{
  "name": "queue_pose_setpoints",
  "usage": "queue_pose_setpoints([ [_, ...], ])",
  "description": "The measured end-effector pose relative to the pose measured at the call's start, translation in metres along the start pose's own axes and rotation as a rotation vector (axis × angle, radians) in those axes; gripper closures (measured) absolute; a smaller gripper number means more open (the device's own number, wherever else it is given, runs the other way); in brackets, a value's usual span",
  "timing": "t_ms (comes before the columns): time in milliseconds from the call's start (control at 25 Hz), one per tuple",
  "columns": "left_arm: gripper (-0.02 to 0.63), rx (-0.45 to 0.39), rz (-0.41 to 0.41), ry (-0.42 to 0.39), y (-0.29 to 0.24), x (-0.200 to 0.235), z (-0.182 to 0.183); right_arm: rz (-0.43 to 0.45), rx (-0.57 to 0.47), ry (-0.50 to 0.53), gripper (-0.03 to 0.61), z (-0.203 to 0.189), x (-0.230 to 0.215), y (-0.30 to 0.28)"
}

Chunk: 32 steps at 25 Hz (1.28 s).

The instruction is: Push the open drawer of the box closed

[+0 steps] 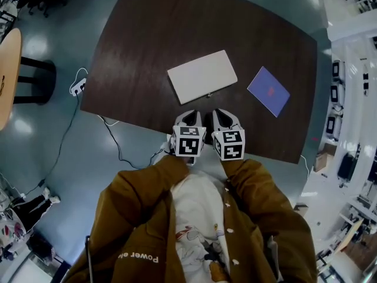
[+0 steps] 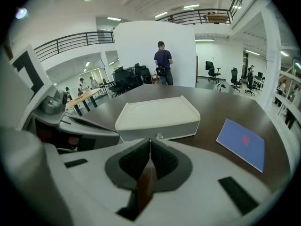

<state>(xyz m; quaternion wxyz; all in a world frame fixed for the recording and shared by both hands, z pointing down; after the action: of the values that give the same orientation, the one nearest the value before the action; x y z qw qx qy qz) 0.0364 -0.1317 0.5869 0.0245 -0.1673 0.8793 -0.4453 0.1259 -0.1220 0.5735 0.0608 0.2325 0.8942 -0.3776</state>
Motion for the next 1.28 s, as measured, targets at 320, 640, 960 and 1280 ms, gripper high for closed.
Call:
queue_pose_setpoints([
  [320,0.607,-0.095,-0.109,-0.162,0.048,-0.015,0.012,-0.019,-0.1,-0.003,0.566,0.006,0.027,0.041],
  [640,0.607,-0.145,-0.194,-0.231,0.088,-0.035,0.03,-0.036,-0.194,-0.024,0.566,0.017,0.048,0.077],
  [960,0.607,-0.192,-0.221,-0.247,0.113,-0.038,0.044,-0.09,-0.302,-0.036,0.571,0.032,0.052,0.107],
  [1280,0.609,-0.205,-0.219,-0.26,0.117,-0.043,0.045,-0.122,-0.321,-0.033,0.572,0.032,0.047,0.119],
])
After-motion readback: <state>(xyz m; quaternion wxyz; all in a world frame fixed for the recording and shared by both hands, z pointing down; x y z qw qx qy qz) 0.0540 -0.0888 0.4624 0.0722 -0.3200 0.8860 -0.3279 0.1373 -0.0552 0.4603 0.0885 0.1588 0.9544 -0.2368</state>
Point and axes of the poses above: the fingertips, and each gripper's own axes: y backward along the fingers, x to its left, z out of its top, the point moved 3 cm from there along y, backward along the fingers, and after that the axes turned 13 degrees about z, right-handed, at the moved point
